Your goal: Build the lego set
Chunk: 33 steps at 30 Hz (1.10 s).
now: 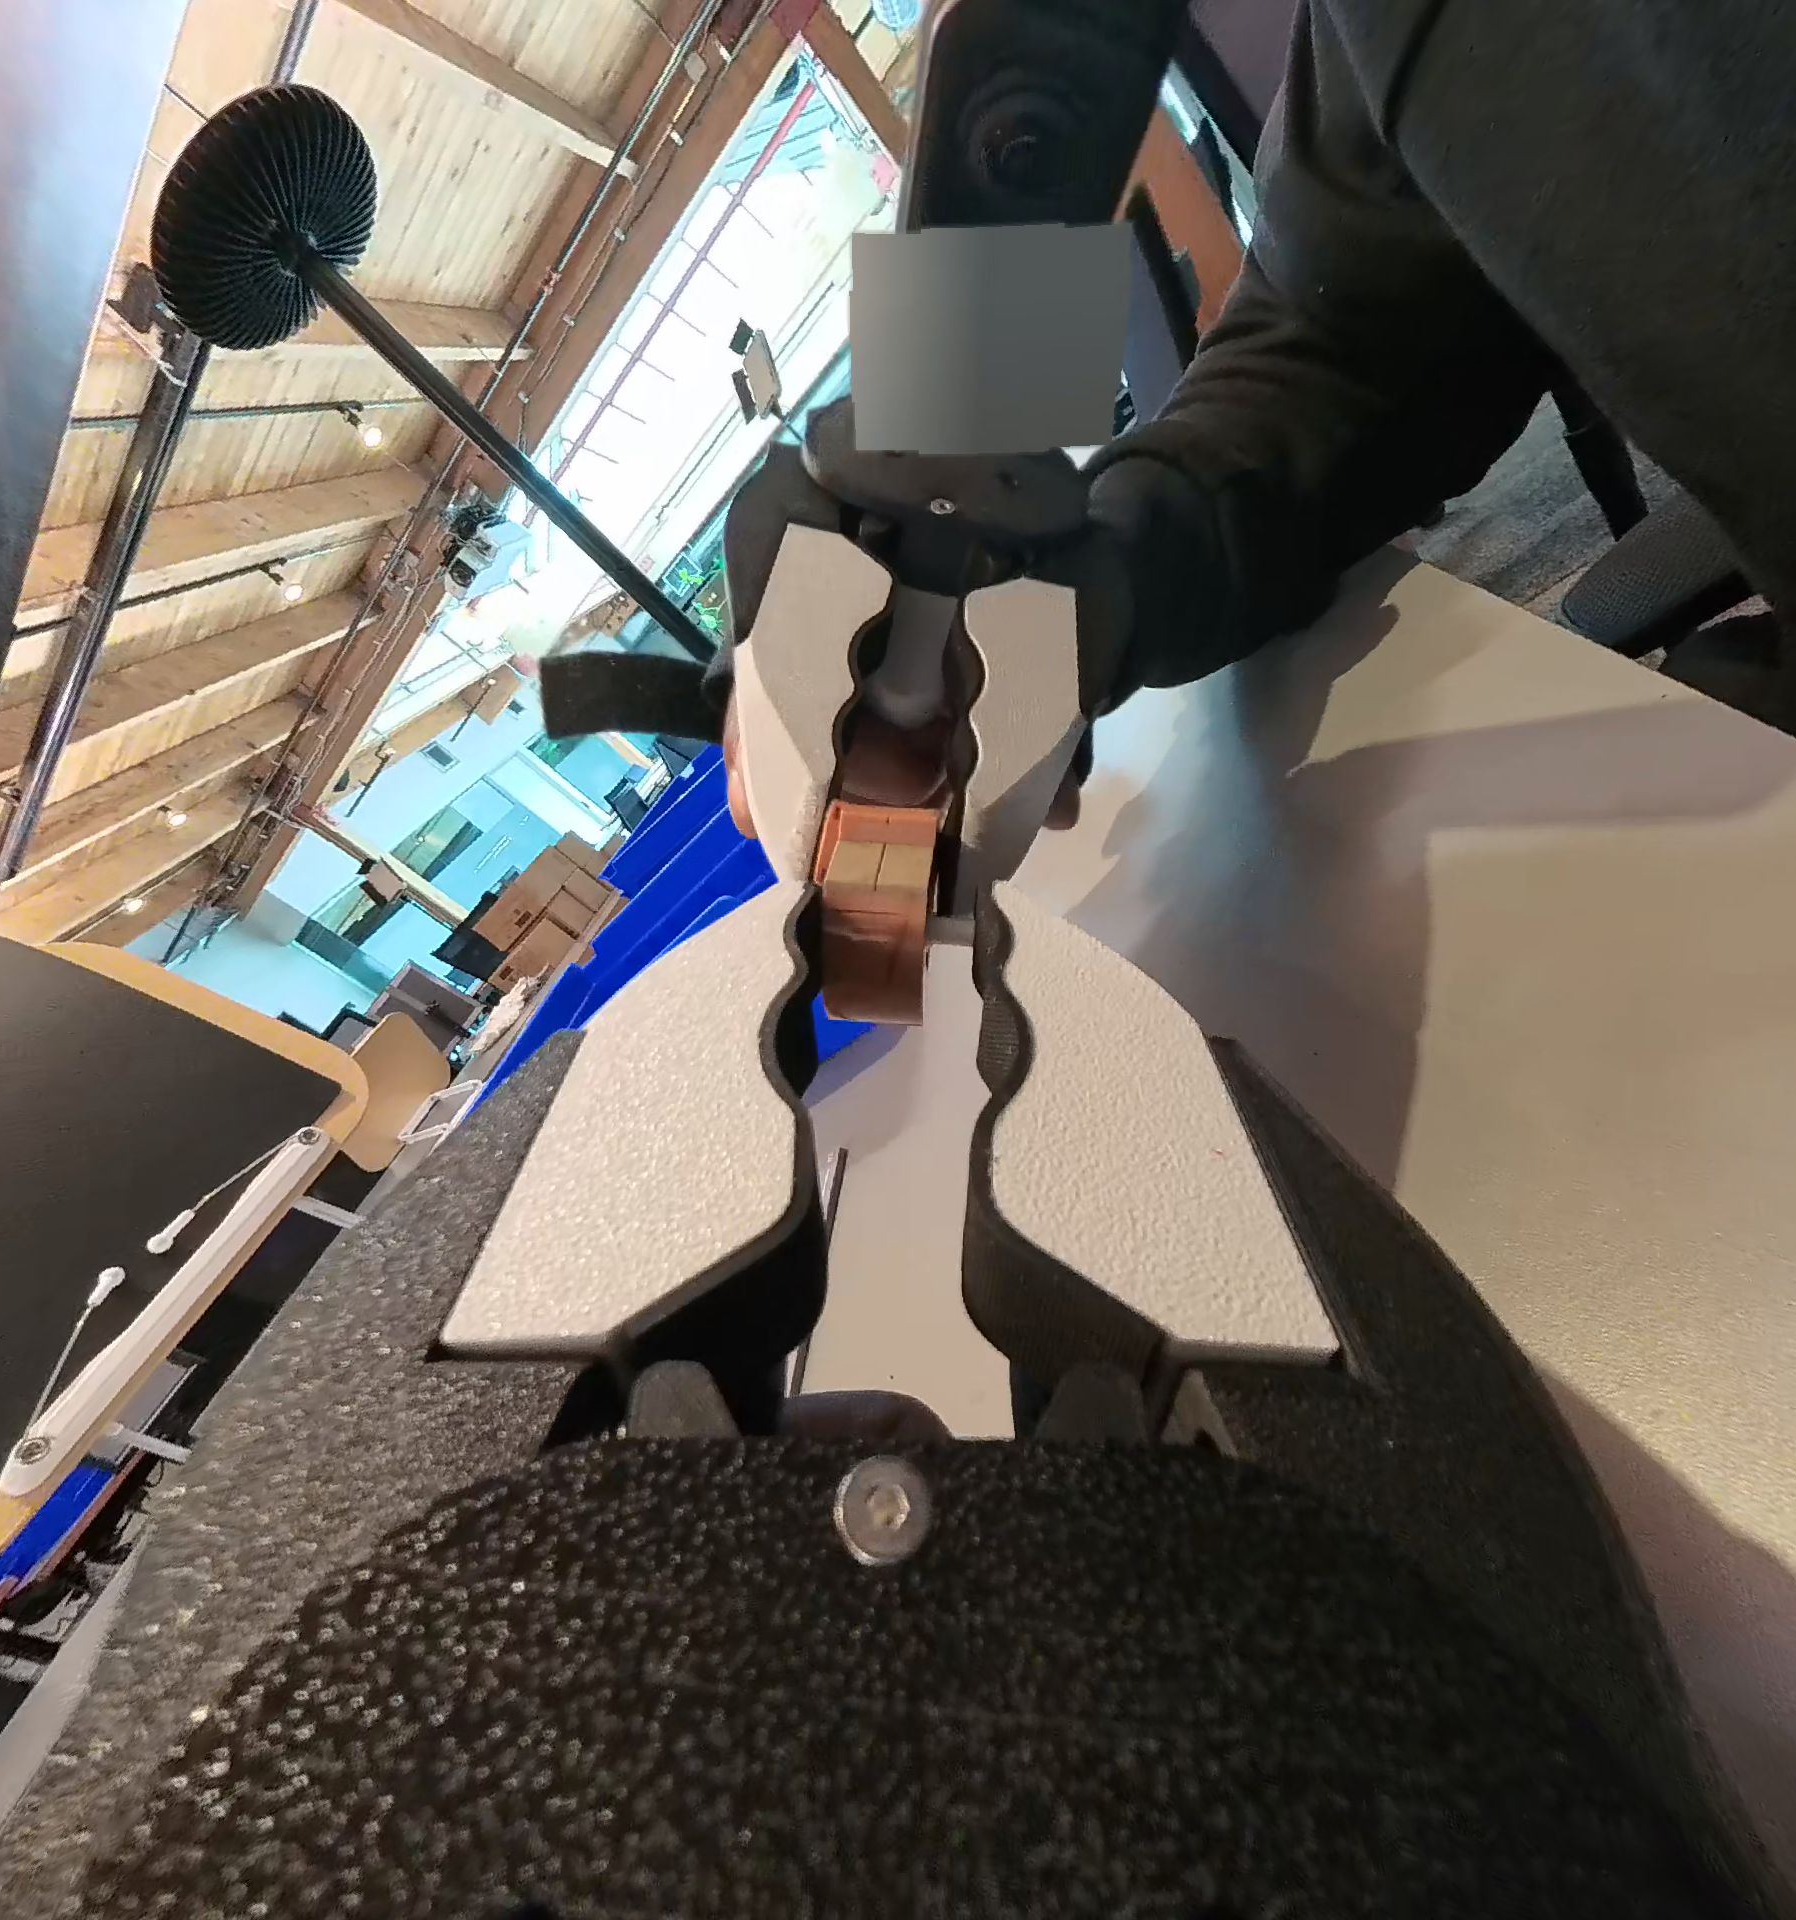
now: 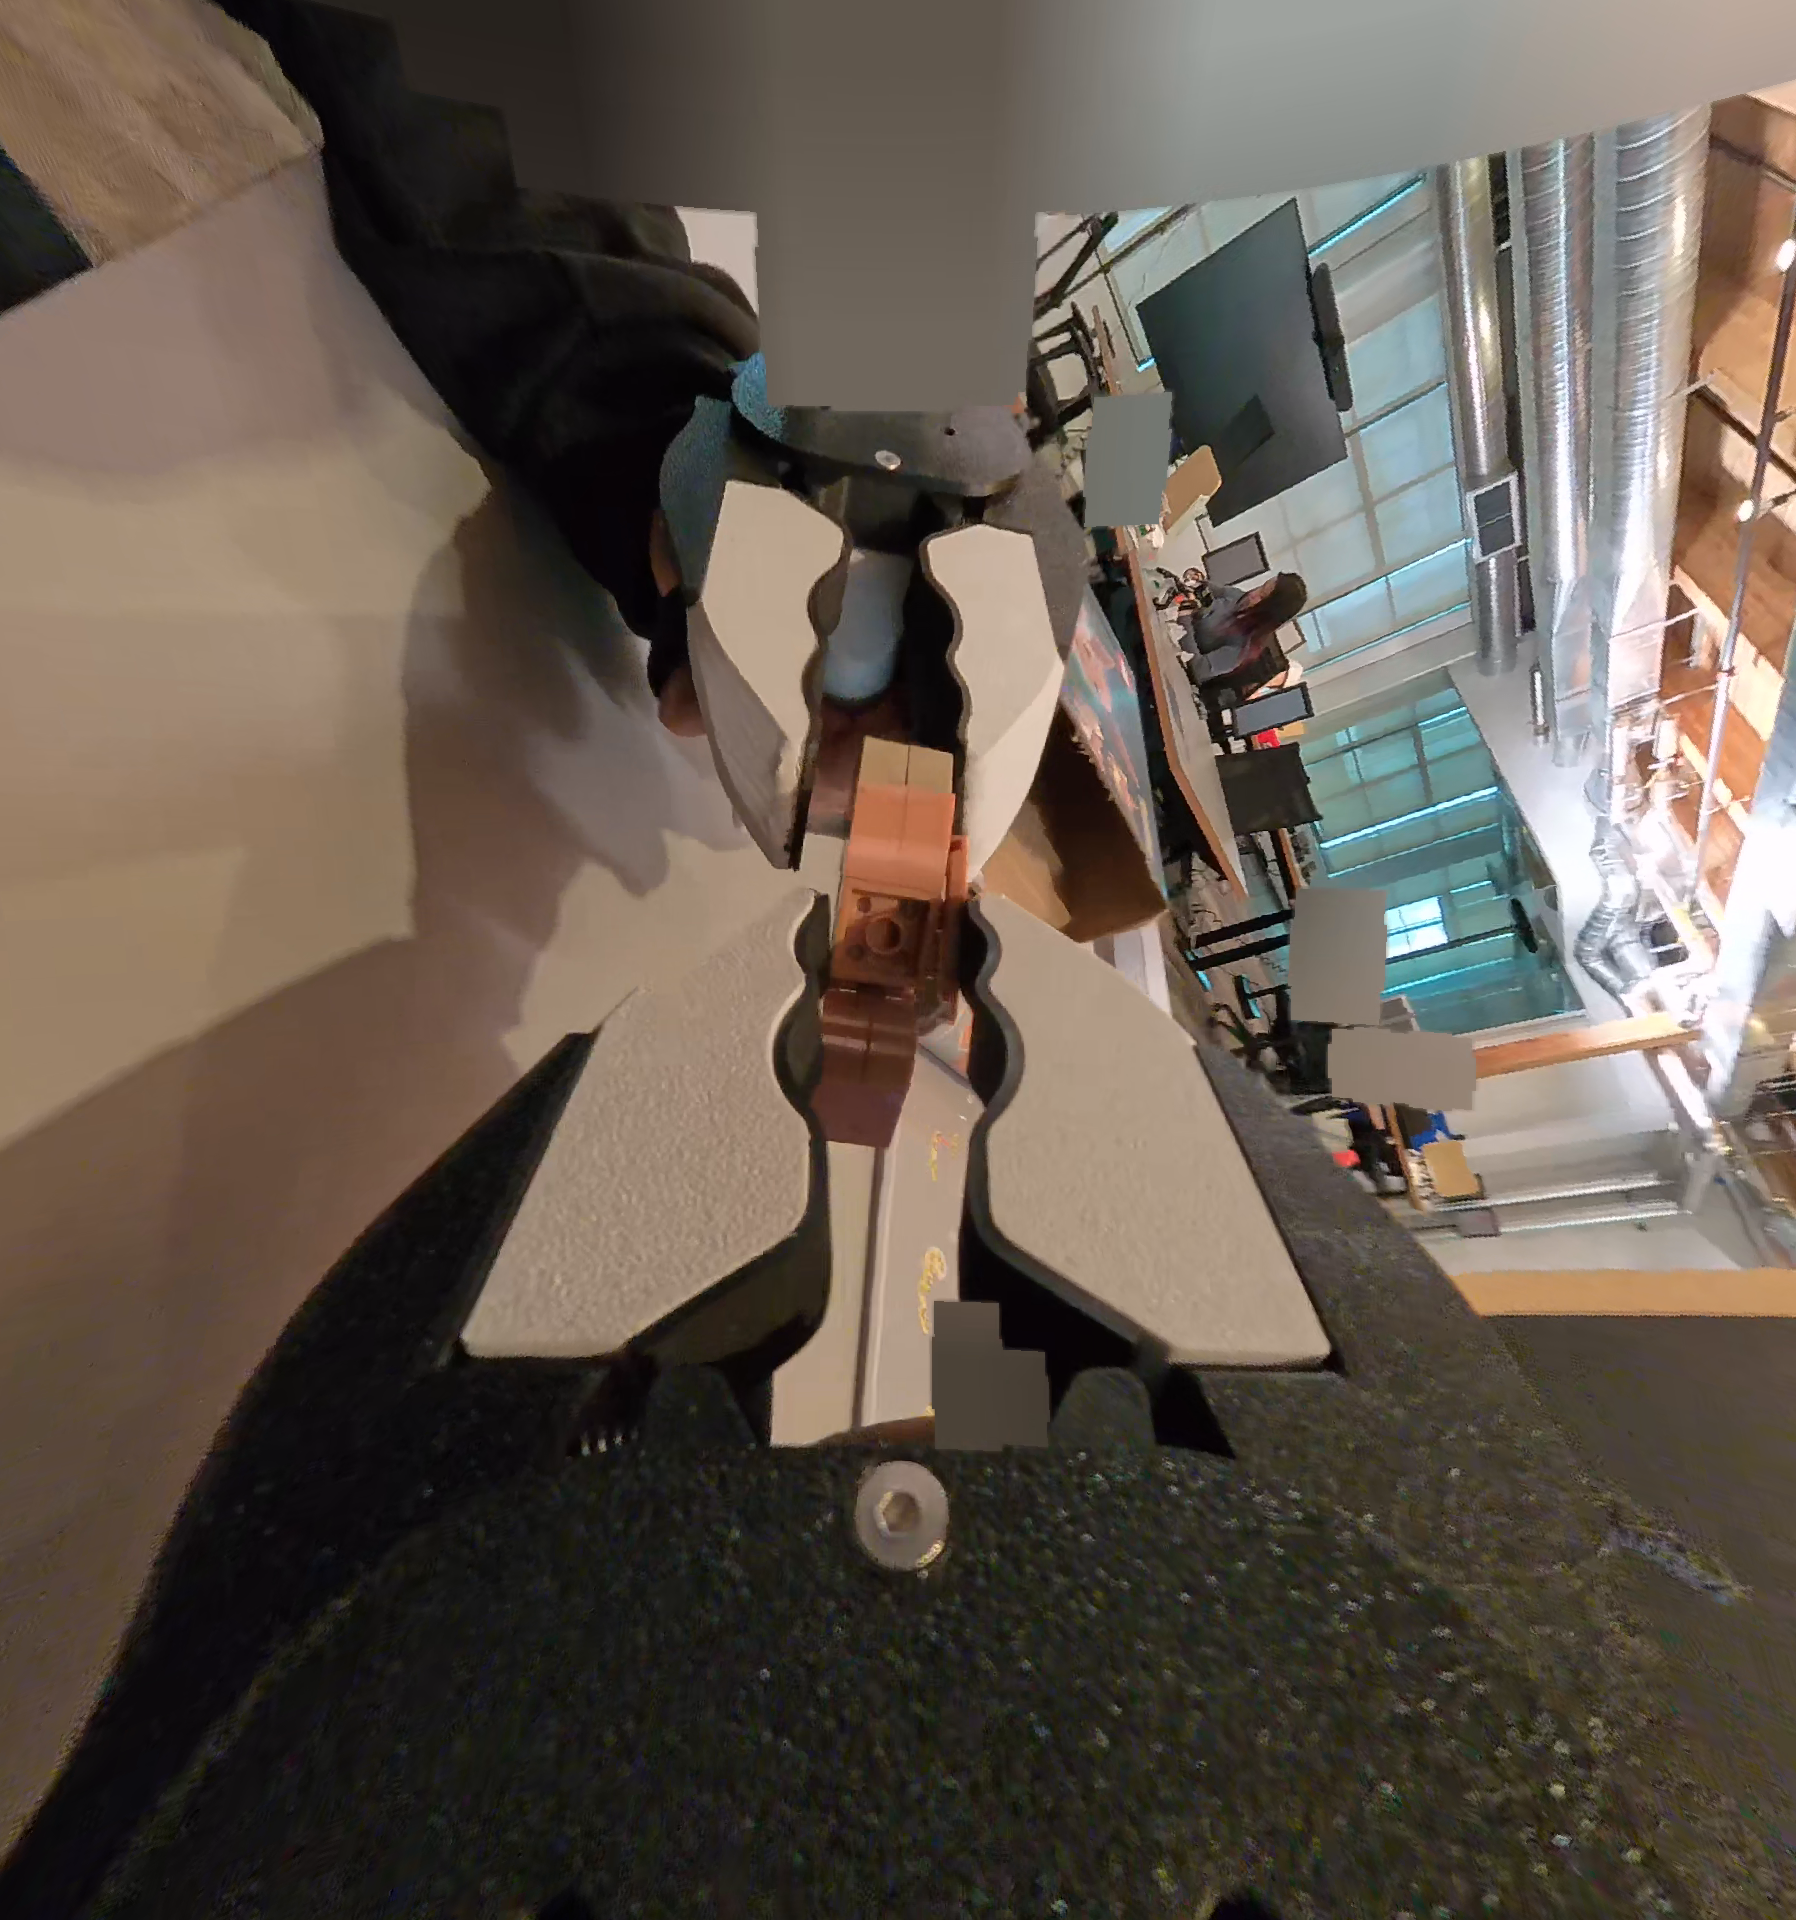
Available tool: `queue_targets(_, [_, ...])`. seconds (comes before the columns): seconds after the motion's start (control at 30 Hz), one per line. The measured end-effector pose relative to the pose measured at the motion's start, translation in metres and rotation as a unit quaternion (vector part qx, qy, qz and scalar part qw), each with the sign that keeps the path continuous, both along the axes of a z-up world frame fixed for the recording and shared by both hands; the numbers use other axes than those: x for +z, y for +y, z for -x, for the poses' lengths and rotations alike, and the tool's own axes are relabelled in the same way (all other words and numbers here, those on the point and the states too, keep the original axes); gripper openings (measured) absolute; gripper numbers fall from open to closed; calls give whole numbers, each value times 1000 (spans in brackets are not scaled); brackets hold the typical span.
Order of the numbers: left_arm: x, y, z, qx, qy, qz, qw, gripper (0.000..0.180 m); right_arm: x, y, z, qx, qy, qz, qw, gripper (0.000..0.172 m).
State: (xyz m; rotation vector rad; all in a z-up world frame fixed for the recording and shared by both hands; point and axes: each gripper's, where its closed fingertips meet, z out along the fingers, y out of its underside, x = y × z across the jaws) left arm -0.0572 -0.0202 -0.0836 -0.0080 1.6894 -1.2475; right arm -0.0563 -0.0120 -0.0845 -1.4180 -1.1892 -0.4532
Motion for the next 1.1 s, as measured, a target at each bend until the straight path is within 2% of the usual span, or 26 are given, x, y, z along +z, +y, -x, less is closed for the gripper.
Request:
queue_targets(0.23, [0, 3, -4, 19, -1, 5, 1000, 27, 2, 1, -1, 2, 67, 33, 997, 22])
queue_targets(0.4, [-4, 6, -8, 38, 8, -6, 999, 27, -5, 6, -8, -27, 47, 44, 998, 22])
queue_targets(0.83, [-7, 3, -10, 40, 3, -27, 999, 27, -4, 3, -5, -25, -67, -12, 997, 24])
queue_targets(1.1, [-6, 1, -8, 37, -3, -30, 999, 27, -3, 1, -2, -15, -70, -18, 997, 24])
